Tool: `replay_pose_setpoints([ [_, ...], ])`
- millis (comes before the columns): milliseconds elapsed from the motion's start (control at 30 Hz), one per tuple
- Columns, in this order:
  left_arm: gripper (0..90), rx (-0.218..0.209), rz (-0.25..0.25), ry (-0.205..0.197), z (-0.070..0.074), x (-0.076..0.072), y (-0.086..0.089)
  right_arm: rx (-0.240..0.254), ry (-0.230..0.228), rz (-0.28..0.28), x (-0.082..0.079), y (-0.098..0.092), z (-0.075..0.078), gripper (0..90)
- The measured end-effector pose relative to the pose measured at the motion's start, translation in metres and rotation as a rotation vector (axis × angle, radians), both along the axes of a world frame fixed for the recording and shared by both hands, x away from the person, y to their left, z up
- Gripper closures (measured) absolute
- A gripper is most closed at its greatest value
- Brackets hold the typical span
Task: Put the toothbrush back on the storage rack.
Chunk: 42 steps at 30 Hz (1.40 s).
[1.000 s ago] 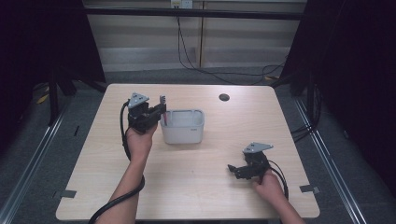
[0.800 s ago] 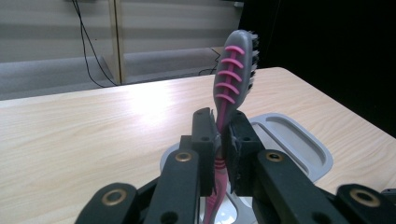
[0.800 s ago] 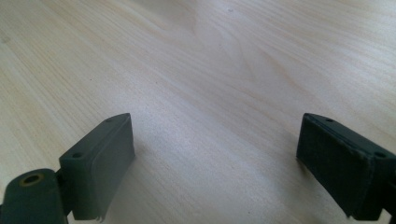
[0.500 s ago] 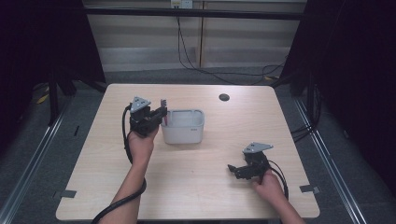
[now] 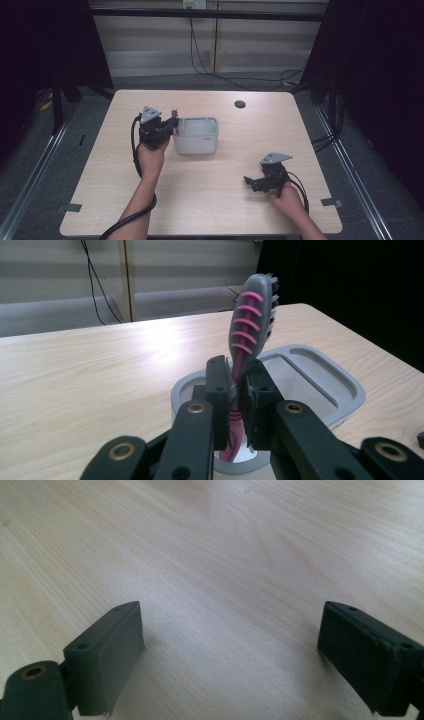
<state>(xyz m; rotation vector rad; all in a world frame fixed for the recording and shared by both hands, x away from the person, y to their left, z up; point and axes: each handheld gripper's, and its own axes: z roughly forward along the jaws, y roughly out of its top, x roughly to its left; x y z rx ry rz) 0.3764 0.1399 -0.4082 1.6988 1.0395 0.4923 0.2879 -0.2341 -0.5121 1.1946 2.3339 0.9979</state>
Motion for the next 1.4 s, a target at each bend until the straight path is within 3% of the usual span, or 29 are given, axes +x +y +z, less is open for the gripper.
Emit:
replay_pose_setpoints([
  [1400, 81.4, 0.022, 0.000, 0.014, -0.010, -0.008, 0.004, 0.000, 0.000, 0.000, 0.000, 0.000, 0.000, 10.3],
])
